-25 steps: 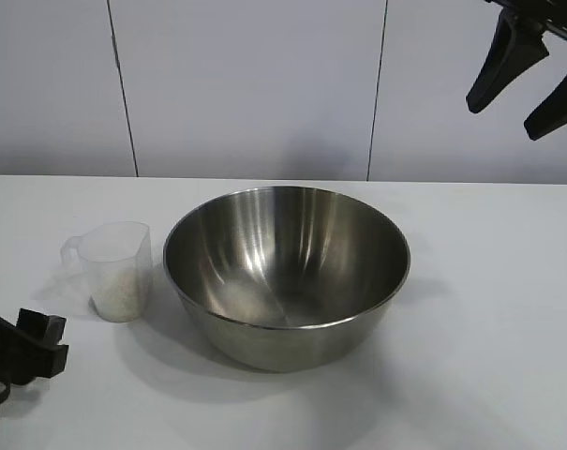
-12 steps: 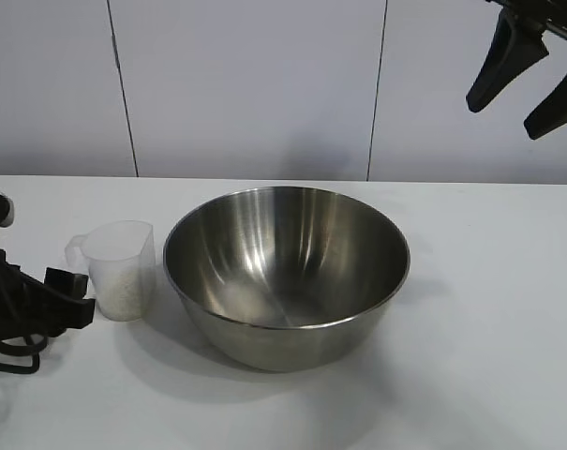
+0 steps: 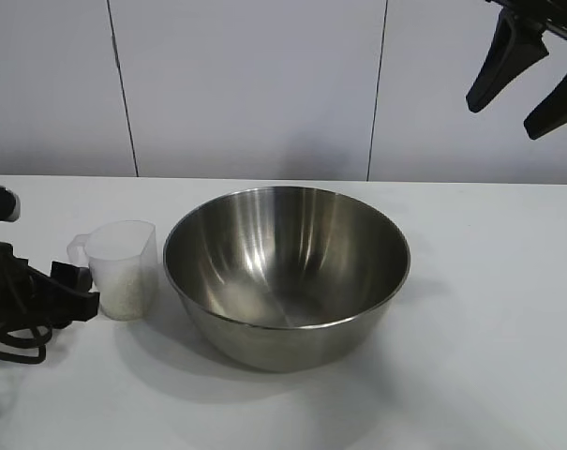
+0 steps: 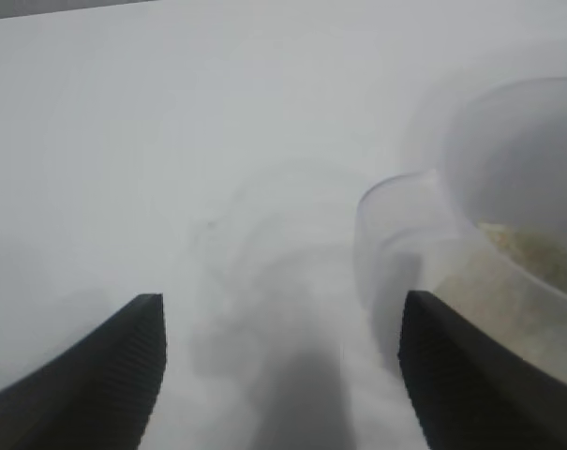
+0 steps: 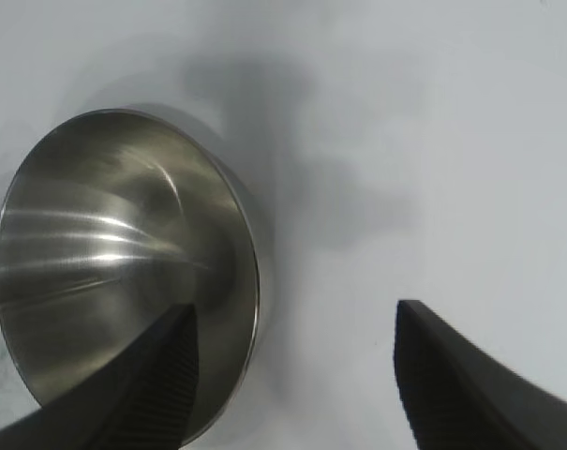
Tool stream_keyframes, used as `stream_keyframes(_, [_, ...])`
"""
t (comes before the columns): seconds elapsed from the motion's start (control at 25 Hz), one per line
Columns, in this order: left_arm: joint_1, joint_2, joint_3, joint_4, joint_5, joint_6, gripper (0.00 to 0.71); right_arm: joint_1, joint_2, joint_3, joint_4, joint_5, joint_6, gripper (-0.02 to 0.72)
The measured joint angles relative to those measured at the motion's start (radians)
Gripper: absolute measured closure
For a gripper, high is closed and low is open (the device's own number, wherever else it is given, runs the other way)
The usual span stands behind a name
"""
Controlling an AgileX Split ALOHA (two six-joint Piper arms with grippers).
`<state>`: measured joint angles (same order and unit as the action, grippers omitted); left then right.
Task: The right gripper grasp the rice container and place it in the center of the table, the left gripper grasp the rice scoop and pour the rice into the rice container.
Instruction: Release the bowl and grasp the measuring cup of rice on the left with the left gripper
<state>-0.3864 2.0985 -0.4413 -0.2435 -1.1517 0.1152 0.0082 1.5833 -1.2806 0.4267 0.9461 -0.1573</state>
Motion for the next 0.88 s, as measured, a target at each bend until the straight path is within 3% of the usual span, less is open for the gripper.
stream_keyframes(0.36, [0.000, 0.000, -0.038, -0.001, -0.001, -0.001, 0.204, 0.000, 0.000, 0.000, 0.000, 0.000, 0.000, 0.281])
stream_keyframes(0.72, [0.029, 0.000, -0.038, -0.007, -0.001, -0.001, 0.247, 0.000, 0.000, 0.000, -0.001, -0.007, 0.000, 0.281])
stream_keyframes(0.8, [0.029, 0.000, -0.038, -0.004, -0.001, -0.001, 0.291, 0.000, 0.000, 0.000, -0.001, -0.017, 0.000, 0.281])
stream_keyframes(0.88, [0.029, 0.000, -0.038, -0.002, -0.001, -0.001, 0.436, 0.000, 0.000, 0.000, -0.001, -0.022, 0.000, 0.281])
